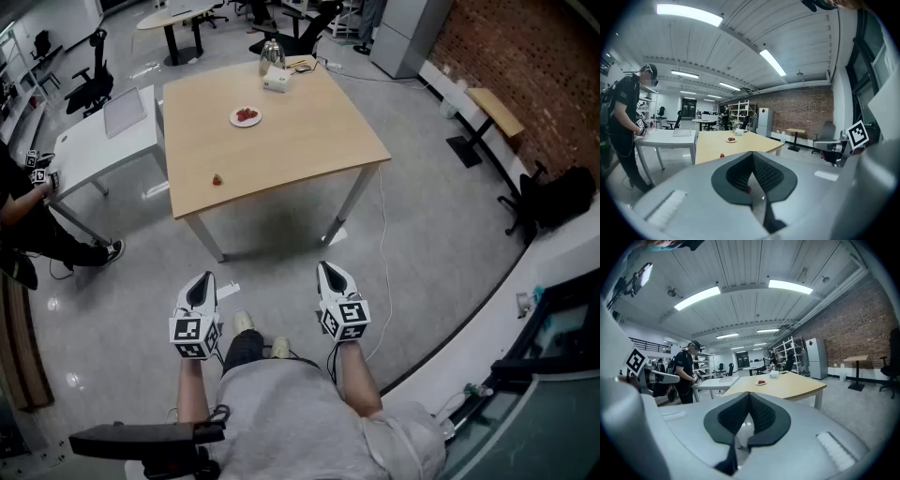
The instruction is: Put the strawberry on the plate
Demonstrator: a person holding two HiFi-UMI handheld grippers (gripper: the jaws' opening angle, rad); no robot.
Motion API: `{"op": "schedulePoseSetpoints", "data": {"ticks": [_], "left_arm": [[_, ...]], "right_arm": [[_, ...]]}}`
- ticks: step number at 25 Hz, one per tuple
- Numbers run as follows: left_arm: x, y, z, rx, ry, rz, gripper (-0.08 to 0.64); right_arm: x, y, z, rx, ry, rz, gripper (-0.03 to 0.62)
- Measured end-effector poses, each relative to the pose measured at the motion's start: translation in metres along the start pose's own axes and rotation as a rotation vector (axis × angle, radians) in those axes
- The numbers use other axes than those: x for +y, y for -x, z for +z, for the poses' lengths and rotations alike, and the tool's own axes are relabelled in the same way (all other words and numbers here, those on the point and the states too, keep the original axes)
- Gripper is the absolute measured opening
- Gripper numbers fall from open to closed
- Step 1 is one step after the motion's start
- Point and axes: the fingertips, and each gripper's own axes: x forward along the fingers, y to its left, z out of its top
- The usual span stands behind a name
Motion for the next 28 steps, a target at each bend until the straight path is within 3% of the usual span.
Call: {"op": "schedulePoseSetpoints", "data": {"ticks": [13,28], "left_arm": [[-0.005,-0.002,0.000,0.005,-0.007,-0.003,0.018],[-0.001,-0.028,-0.005,0.020,-0.004,0.002,0.018]], "right_arm": [[-0.008,0.005,0.004,-0.029,-0.043,-0.011,0.006],[-0.015,-0.016,-0.008,0.014,-0.017,0.007,0.006]]}}
